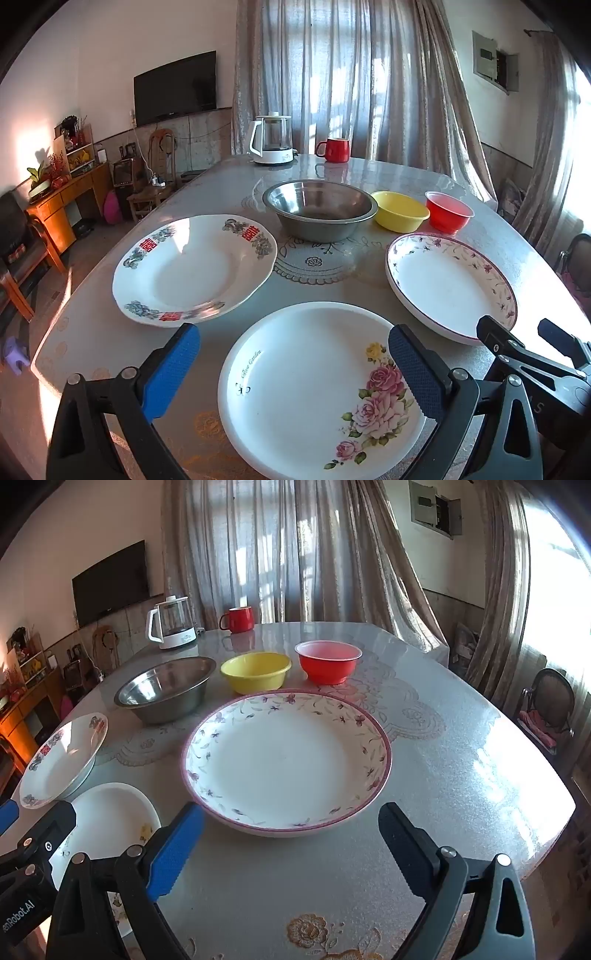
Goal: Organize plates and bowls
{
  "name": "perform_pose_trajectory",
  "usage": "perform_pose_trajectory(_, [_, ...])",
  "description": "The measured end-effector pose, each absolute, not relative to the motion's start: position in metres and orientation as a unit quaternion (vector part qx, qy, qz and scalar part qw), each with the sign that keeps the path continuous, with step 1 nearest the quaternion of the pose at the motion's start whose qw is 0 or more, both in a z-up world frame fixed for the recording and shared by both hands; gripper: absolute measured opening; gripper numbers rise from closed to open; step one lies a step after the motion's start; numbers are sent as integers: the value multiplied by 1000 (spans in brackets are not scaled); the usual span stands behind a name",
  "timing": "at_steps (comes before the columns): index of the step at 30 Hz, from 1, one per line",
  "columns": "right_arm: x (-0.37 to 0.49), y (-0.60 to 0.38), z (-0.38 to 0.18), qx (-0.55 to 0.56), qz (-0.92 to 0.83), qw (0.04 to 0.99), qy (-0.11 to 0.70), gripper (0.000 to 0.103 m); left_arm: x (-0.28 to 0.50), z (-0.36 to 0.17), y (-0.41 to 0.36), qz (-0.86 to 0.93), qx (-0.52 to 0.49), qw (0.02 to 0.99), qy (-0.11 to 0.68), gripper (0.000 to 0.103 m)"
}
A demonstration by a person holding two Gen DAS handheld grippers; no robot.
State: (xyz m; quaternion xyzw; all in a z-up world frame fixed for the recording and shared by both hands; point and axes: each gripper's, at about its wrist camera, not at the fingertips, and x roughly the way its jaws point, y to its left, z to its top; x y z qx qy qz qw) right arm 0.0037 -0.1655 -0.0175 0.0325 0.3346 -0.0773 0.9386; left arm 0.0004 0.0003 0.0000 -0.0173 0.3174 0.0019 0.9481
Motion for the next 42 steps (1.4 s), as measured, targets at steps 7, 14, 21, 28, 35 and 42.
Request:
perform_pose_trajectory(7, [5,-160,-21,27,-75,938,337,97,1,-1,5,2,-18,947,320,103])
perform_pose_trajectory(14, [7,-161,-24,38,-63,938,338,97,3,-4,4,8,-13,946,324,103])
perform_pose_trajectory(21, [7,-162,-23,42,-58,938,339,97,4,-6,4,11,-11,945,326,103])
perform_pose_trajectory(28, [7,-159,-22,40,-46,940,335,97,2,-5,3,12,-10,945,325,103])
perform_pose_trajectory(35, [6,-157,-20,41,-40,942,332,97,-1,-2,3,11,-7,946,323,103])
perform_pose_trajectory(42, [7,-158,-18,43,-40,943,327,97,-2,-1,1,10,-6,947,322,103])
